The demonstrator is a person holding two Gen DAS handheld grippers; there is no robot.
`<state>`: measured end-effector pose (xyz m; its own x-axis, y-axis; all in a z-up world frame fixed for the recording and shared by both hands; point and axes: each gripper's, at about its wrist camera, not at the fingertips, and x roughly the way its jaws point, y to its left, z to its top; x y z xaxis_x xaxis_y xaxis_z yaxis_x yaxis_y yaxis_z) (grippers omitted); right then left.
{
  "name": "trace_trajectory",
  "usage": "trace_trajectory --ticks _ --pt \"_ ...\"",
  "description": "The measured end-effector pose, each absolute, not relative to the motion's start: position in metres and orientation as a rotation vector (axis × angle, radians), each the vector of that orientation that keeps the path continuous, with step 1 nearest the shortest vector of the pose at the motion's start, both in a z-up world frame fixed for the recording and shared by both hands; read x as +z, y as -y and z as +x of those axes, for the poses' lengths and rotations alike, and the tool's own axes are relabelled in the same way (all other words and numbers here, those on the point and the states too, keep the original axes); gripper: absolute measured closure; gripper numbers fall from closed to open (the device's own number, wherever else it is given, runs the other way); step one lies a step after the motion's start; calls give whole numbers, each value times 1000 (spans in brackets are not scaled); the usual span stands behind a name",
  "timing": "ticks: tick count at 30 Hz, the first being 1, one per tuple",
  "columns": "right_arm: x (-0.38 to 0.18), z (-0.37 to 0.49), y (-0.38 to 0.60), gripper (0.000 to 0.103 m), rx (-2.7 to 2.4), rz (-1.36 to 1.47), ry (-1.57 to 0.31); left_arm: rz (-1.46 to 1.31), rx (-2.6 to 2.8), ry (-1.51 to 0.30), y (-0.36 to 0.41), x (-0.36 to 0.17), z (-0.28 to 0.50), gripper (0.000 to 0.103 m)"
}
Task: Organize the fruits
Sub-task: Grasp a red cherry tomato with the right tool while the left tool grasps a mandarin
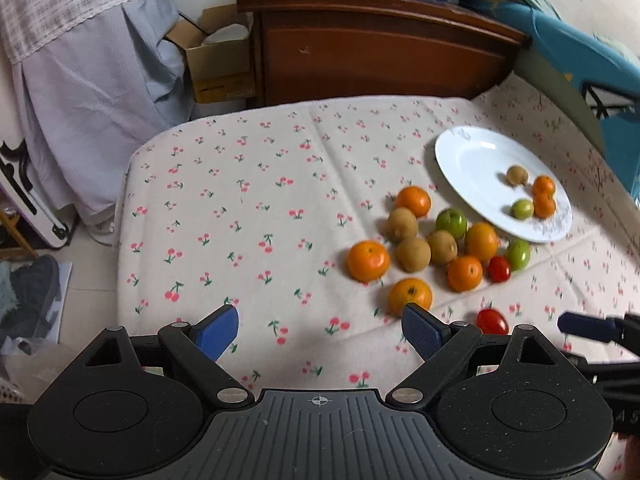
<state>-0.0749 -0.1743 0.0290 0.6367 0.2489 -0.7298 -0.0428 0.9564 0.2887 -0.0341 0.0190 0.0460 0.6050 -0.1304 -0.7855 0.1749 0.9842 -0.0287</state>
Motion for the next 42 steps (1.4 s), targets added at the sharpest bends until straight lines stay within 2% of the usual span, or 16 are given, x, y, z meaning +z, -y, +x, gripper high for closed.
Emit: trace_trajectory --ticks 8,15,21,24,30,31,36,42 --pt "21 -70 172 28 175 250 -882 48 -207 -935 -22 34 -37 13" --pt "16 -66 162 52 215 220 -859 69 -192 -915 -20 32 -37 13" --pt "9 -61 158 69 218 198 -845 65 -237 -886 -10 32 -38 14" --pt "8 -60 158 81 220 190 -842 64 -253 -884 -5 30 -36 14" --pt "14 -62 170 85 199 233 -828 69 -289 -875 10 26 -34 16" --pt "15 -62 172 85 192 240 -825 67 -293 -870 11 25 -34 17" --pt "15 -61 184 85 150 291 -830 36 -323 -880 19 21 -29 42" --pt "13 -62 189 85 146 311 -840 27 -343 -887 28 15 -24 54"
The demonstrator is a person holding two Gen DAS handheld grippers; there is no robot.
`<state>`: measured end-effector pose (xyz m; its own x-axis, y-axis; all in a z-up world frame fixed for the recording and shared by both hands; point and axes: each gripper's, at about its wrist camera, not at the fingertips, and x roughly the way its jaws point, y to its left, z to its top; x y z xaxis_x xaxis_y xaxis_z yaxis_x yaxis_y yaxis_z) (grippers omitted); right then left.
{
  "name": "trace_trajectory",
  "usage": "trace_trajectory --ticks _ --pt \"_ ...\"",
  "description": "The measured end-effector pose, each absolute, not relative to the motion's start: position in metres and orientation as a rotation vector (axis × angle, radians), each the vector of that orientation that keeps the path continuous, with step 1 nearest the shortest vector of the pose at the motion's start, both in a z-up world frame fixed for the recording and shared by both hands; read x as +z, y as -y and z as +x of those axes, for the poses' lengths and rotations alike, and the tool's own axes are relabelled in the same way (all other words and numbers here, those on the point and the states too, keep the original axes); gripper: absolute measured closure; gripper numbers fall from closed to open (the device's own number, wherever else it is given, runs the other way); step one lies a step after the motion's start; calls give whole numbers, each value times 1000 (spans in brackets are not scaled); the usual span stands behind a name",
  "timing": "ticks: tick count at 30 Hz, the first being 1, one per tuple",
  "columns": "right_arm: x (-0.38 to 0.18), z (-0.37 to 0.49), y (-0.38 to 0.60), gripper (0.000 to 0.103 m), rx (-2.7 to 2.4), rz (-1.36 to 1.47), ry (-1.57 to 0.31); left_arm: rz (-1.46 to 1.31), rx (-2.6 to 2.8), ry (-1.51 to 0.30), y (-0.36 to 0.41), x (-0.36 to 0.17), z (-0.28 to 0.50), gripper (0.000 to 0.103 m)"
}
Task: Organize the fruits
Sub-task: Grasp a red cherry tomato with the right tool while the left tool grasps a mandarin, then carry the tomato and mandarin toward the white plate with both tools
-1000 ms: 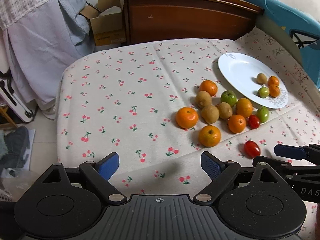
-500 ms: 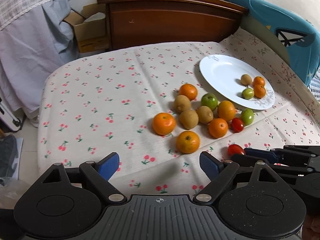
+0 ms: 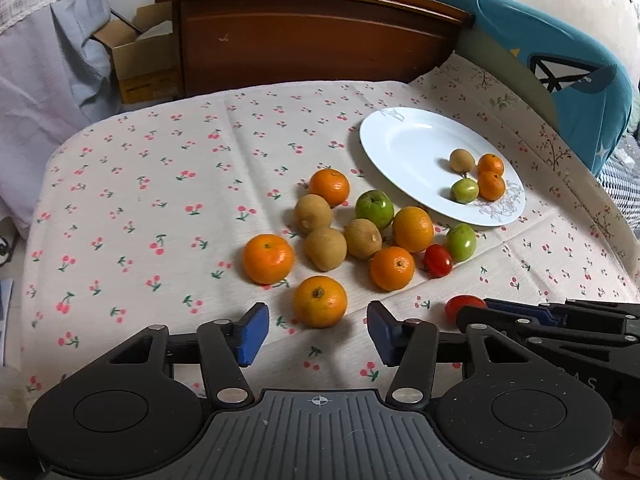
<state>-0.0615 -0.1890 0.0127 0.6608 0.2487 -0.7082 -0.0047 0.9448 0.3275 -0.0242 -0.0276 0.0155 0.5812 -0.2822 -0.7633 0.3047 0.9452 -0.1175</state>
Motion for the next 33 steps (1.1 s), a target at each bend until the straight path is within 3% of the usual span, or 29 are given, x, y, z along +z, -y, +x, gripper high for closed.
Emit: trace_trajectory --ticks 12,33 --pt "7 -60 189 81 140 321 -859 53 -328 -880 34 8 -20 75" --pt "44 -56 211 85 138 411 -730 -8 -347 -770 35 46 -20 75"
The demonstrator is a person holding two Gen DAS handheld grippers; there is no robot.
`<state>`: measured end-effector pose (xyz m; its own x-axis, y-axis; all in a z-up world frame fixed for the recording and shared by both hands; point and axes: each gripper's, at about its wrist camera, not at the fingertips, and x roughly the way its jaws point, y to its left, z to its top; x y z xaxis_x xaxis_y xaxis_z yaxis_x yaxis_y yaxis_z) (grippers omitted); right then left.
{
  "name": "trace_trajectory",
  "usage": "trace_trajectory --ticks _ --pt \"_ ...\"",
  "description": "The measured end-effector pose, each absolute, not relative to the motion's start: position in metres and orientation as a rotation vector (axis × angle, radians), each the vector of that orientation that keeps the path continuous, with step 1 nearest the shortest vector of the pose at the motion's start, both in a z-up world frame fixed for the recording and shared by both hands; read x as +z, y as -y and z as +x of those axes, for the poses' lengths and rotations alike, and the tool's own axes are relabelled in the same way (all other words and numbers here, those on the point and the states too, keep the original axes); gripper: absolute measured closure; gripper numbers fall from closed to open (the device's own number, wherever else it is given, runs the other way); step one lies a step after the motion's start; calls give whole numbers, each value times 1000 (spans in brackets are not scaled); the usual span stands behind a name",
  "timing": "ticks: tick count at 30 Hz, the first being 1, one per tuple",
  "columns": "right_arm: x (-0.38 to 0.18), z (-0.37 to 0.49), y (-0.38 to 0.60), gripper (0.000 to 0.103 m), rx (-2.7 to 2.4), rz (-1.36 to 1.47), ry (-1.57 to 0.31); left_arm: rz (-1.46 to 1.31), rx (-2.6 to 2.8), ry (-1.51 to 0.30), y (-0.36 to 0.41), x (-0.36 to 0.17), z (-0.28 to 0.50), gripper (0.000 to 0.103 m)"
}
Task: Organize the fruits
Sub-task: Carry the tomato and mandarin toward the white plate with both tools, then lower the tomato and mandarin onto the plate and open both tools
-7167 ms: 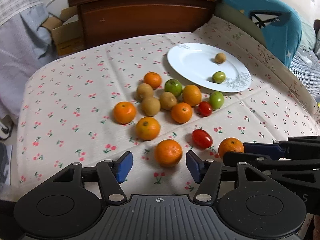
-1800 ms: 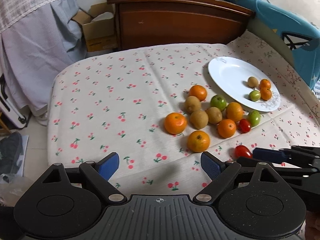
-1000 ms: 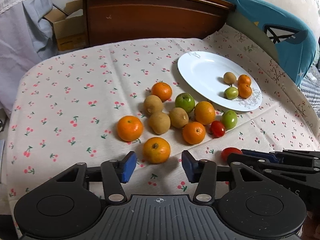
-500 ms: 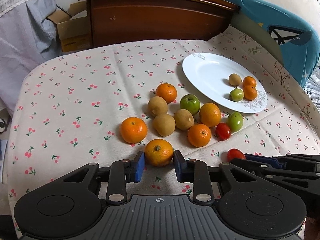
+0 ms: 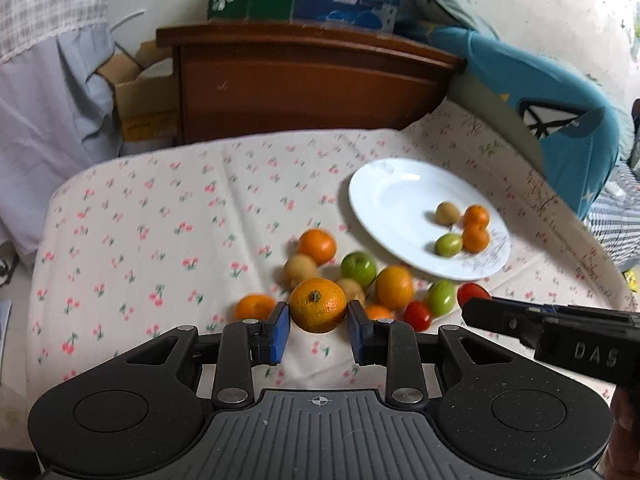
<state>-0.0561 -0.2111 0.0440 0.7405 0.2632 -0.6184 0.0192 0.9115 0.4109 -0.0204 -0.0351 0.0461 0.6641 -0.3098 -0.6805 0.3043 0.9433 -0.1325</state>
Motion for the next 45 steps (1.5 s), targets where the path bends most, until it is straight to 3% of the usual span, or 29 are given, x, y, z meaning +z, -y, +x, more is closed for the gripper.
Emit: trace_trajectory --ticks 12,45 --pt "67 -24 242 85 115 437 -665 2 -420 -732 58 65 10 75" --pt "27 50 280 81 -24 539 -778 107 -485 -801 125 41 83 72"
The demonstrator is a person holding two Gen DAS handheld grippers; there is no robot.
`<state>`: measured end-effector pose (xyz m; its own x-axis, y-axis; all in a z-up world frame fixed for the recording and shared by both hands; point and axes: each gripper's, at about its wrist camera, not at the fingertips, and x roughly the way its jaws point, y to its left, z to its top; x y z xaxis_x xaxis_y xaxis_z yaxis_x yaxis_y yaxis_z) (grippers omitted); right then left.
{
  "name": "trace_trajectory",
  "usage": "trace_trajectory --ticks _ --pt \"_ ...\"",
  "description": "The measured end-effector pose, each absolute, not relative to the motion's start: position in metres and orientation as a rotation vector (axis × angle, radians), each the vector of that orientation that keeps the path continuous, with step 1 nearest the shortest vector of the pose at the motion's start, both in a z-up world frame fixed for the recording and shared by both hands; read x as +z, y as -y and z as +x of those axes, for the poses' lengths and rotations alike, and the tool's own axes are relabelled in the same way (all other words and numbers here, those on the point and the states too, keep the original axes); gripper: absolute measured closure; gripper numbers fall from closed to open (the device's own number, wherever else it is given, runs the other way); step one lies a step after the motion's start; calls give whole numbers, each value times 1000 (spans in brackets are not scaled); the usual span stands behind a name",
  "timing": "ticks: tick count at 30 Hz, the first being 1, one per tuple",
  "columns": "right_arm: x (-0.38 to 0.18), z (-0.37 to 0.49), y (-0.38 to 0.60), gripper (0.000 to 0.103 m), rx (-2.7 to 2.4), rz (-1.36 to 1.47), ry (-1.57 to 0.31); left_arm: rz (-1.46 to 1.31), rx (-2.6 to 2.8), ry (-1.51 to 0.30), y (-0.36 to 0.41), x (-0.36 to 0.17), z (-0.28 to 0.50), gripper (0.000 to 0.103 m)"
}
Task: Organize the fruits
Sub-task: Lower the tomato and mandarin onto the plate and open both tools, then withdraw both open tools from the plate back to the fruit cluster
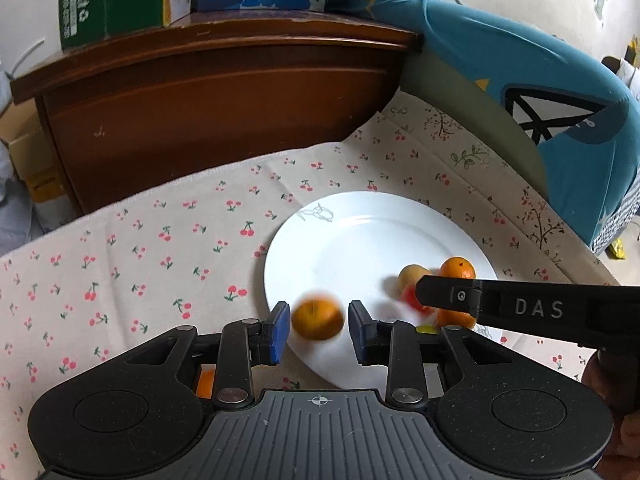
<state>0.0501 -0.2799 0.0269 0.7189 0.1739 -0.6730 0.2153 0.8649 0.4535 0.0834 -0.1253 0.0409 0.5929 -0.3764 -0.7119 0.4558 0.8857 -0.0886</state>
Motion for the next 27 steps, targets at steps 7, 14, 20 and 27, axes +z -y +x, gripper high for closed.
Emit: trace_trajectory --ticks 7,14,20,27 --pt "36 48 282 70 -57 523 -746 139 -444 -741 128 56 76 24" --pt "50 41 283 56 -53 536 -708 123 -426 -711 117 76 68 13" --pt "59 29 280 47 -42 522 -699 80 -409 -722 94 87 57 10" --pt "67 11 272 45 -25 504 -686 57 -368 -736 66 91 43 10"
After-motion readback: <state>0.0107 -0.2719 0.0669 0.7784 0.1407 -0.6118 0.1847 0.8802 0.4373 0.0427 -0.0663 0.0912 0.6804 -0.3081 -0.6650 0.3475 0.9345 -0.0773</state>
